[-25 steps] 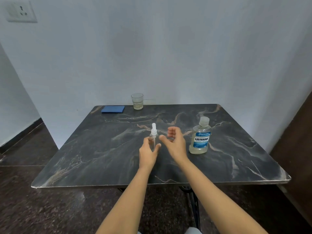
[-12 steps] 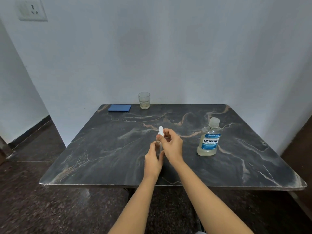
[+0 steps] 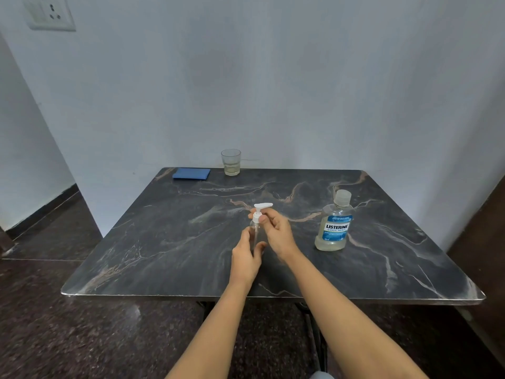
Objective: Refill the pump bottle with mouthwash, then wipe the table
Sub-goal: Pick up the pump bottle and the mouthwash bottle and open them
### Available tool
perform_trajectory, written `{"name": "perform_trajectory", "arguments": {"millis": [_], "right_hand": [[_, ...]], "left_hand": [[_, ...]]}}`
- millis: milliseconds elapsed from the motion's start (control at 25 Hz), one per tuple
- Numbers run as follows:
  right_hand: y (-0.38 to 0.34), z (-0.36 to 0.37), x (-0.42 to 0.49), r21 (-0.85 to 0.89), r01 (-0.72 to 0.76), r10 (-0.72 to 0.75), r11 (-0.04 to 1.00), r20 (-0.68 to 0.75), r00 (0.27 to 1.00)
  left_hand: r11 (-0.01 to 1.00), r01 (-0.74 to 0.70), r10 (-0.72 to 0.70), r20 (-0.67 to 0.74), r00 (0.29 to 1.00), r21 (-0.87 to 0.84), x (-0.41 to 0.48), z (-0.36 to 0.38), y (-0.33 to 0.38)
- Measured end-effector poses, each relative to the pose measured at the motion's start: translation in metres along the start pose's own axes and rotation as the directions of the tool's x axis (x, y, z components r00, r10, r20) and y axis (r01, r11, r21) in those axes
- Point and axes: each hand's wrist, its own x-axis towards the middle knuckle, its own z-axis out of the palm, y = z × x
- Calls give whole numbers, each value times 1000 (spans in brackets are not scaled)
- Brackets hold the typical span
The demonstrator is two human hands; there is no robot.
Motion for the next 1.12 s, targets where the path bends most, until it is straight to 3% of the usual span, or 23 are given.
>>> {"name": "perform_trajectory", "arguments": {"millis": [80, 200, 320, 520, 680, 760, 920, 1120], "right_hand": [[1, -1, -1, 85, -67, 62, 994, 65, 996], [7, 3, -7, 209, -104, 104, 972, 9, 995], [6, 7, -7, 200, -83, 95, 976, -48, 994], [-4, 1, -2, 229, -127, 114, 965, 68, 991], [-5, 1, 3, 128, -130, 128, 983, 26, 991], [-7, 0, 6, 111, -111, 111, 988, 9, 994], [-38, -11, 16, 249, -52, 48, 967, 23, 999], [-94, -31, 39, 386, 221, -119, 895, -270, 955]], "left_hand": [[1000, -6, 6, -3, 1000, -8, -2, 0, 2], [1000, -16, 15, -16, 1000, -9, -3, 0, 4], [1000, -7, 7, -11, 1000, 5, -3, -1, 4], [1000, -2, 2, -5, 1000, -15, -1, 0, 2], [1000, 16, -16, 1, 1000, -22, -2, 0, 5], [1000, 18, -18, 3, 1000, -24, -2, 0, 4], [999, 22, -22, 1, 1000, -23, -2, 0, 7], [999, 47, -47, -1, 999, 2, -2, 0, 7]]}}
